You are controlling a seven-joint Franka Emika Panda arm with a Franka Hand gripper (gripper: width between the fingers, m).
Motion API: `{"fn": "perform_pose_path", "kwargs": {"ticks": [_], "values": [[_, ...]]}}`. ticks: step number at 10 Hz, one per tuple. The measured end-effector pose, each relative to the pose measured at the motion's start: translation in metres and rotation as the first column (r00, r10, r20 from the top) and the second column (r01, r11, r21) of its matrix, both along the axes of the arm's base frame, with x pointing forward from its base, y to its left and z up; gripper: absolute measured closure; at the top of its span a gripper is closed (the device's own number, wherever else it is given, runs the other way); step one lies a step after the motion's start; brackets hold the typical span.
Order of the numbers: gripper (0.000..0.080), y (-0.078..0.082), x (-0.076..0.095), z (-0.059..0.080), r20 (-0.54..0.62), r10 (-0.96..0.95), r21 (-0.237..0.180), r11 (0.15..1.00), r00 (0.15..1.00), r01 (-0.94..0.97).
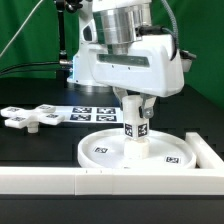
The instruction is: Assemble round table
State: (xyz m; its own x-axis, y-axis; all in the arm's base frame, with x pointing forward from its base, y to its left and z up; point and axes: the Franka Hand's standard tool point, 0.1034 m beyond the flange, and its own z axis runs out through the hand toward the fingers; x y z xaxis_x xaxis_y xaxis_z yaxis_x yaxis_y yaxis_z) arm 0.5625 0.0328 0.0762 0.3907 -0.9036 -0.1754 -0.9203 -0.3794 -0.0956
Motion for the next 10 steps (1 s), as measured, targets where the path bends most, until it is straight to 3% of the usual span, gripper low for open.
{"fn": "perform_pose_path", "kwargs": {"ticks": [2,4,7,8,9,10], "values": [[0.0390,-0.0006,0.0004,-0.0001,-0.034,-0.196,0.031,0.980,0.980,0.197],[0.0390,0.0019,0.0007,-0.0001,-0.091,-0.428,0.053,0.899,0.899,0.434],[0.0390,0.0058,0.0006,-0.0001,-0.131,-0.556,0.041,0.824,0.821,0.565],[0.0313,0.0064,0.0006,-0.0002,-0.141,-0.588,0.038,0.801,0.796,0.598],[0.0313,0.0067,0.0004,-0.0004,-0.138,-0.575,0.039,0.811,0.807,0.584],[0.0204,0.0067,-0.0002,-0.0007,-0.130,-0.528,0.042,0.843,0.839,0.537]]}}
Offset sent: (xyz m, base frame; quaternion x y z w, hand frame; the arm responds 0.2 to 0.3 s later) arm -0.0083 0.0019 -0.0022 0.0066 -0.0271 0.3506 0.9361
